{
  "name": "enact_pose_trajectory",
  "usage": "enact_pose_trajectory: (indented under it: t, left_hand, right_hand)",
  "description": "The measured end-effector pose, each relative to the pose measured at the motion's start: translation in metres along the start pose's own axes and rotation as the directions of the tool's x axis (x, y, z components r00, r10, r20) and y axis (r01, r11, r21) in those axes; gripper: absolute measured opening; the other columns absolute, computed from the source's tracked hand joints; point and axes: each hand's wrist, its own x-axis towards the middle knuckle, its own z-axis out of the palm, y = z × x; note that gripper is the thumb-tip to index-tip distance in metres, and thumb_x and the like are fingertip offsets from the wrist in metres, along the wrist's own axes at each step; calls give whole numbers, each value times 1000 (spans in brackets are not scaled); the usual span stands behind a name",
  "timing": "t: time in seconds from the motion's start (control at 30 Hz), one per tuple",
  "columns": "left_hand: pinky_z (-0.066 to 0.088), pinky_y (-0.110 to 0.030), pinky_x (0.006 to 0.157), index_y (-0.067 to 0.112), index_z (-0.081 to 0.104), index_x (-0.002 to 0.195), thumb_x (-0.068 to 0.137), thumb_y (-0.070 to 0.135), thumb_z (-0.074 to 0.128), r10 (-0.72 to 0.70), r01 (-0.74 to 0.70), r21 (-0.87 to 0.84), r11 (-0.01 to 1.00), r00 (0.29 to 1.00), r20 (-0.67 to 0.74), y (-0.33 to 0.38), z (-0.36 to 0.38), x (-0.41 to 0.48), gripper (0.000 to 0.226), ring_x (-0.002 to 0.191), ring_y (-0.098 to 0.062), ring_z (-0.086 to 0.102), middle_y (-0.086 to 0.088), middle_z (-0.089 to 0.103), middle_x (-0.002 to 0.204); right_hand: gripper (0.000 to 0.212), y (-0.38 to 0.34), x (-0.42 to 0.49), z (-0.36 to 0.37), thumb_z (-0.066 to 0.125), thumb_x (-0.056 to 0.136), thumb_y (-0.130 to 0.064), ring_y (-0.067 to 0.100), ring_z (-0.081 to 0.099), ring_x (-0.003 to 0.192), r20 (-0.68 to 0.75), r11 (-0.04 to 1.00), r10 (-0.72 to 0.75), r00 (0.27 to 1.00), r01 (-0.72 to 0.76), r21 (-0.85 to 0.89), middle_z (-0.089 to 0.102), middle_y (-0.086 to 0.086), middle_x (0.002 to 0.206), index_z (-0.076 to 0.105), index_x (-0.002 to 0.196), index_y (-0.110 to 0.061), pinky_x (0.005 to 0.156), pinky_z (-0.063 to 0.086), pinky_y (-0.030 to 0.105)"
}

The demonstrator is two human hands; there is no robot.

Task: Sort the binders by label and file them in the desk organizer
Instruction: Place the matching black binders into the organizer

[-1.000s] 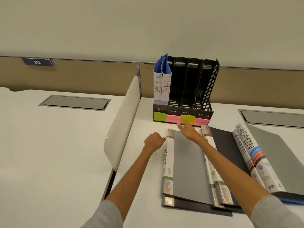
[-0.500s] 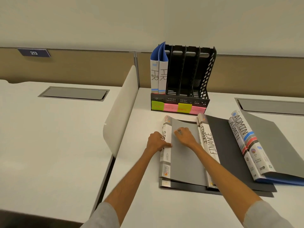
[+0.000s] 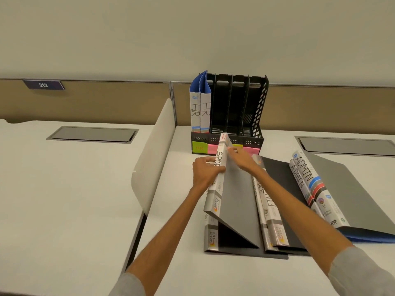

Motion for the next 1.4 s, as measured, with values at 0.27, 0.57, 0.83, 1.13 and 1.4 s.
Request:
enact_pose_trajectory:
  t: [0.27, 0.57, 0.83, 1.13, 1.4]
  left_hand:
    - [58, -15, 62, 14, 71, 112, 71, 20, 83, 287, -291, -55, 955, 955, -75, 33, -16, 1, 43, 72, -7, 70, 6, 71, 102]
    - [54, -8, 65, 13, 66, 107, 70, 19, 82, 500, -512, -10, 859, 843, -197, 60, -17, 3, 40, 68, 12, 63, 15, 66, 95]
    - [42, 4, 60, 28, 51, 119, 72, 32, 77, 566, -562, 74, 824, 808, -164, 65, -18, 16, 54, 78, -2, 65, 6, 71, 112]
    - [43, 4, 67, 51, 45, 111, 65, 70, 72, 492, -492, 10, 871, 870, -26, 49, -7, 58, 57, 108, -10, 65, 8, 66, 126]
    - [47, -36, 101, 33, 34, 149, 90, 45, 62, 340, -352, 49, 935, 926, 162, 20, -1, 113, 66, 131, -19, 50, 5, 47, 148]
  right_hand:
    - [73, -76, 19, -67, 53, 90, -61, 44, 46, 128, -56, 984, -44, 997, 53, 173, 29, 13, 155, 21, 150, -35, 77, 56, 61]
    - [24, -157, 15, -99, 67, 87, -23, 25, 72, 73, -213, 963, -247, 945, 264, 58, 70, 11, 90, 66, 99, -2, 62, 62, 39]
    - [25, -226, -3, -133, 53, 75, -1, 38, 66, 56, -366, 908, -413, 834, 409, -94, 62, 21, 61, 50, 51, -6, 45, 57, 43]
    - [21, -262, 23, -163, 49, 71, -5, 18, 54, 52, -511, 822, -557, 655, 522, -227, 62, 18, 63, 62, 67, 12, 54, 57, 43]
    - [22, -238, 73, -146, 57, 83, -9, 25, 71, 79, -575, 804, -552, 604, 569, -174, 74, 12, 76, 78, 84, -2, 83, 56, 29]
